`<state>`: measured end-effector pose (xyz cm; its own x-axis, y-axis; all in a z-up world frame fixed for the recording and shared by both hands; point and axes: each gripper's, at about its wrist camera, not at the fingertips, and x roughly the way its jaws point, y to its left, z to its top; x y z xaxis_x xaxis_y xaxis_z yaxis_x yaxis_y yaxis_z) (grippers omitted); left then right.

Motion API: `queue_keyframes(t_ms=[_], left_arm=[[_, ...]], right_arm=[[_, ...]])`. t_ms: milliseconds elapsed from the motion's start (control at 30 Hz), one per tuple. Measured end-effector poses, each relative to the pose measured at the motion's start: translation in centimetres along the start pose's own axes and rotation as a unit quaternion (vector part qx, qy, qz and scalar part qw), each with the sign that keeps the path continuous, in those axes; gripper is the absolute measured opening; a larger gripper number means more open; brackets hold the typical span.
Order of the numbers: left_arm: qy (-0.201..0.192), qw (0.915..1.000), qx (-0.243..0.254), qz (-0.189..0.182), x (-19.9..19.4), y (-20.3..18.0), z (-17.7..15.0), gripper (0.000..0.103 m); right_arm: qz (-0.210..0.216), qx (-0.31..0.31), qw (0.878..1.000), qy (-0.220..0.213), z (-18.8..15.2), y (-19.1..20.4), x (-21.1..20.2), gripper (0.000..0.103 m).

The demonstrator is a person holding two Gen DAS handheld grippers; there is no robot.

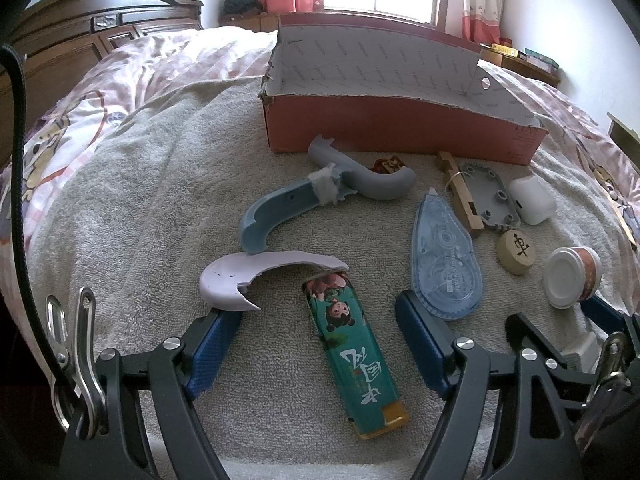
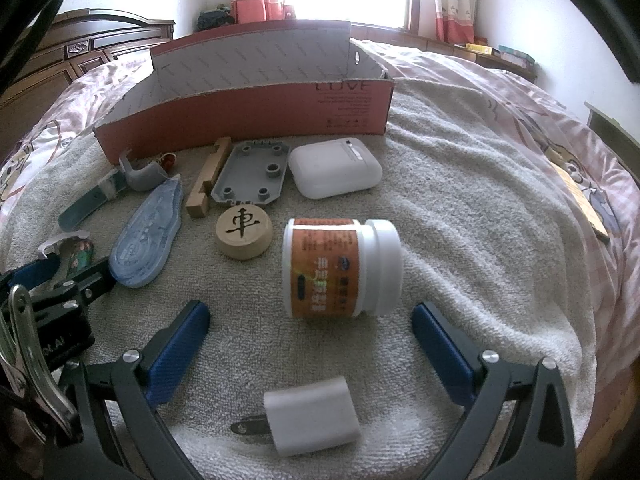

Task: Organize rigid objects
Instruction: 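Move the left gripper down over the green-and-yellow stick, then close the left gripper on the green stick while the right gripper grasps the white jar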

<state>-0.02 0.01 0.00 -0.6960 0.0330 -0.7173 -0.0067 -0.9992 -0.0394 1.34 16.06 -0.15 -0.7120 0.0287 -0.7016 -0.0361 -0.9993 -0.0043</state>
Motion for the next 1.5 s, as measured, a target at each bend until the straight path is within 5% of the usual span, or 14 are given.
queue_keyframes(t_ms=[833, 1133, 1267, 1500], left_arm=[[-0.002, 0.9990, 0.036, -0.028, -2.8, 0.9, -0.3, 0.067], [0.020, 0.9969, 0.066, -0.037, -1.9, -0.7, -0.8, 0.045], [0.018, 0.9972, 0.058, -0.043, -2.0, -0.4, -0.8, 0.027], [0.019, 0.9973, 0.042, -0.056, -1.9, 0.4, -0.6, 0.024]], right_arm=[[0.001, 0.001, 1.000, -0.001, 0.0, -0.3, 0.0, 0.103], [0.030, 0.011, 1.000, -0.001, 0.3, -0.9, -0.5, 0.102], [0.071, 0.027, 0.997, 0.008, 0.8, -2.3, -0.9, 0.097], [0.087, -0.006, 0.996, 0.012, 1.4, -2.2, -1.1, 0.084]])
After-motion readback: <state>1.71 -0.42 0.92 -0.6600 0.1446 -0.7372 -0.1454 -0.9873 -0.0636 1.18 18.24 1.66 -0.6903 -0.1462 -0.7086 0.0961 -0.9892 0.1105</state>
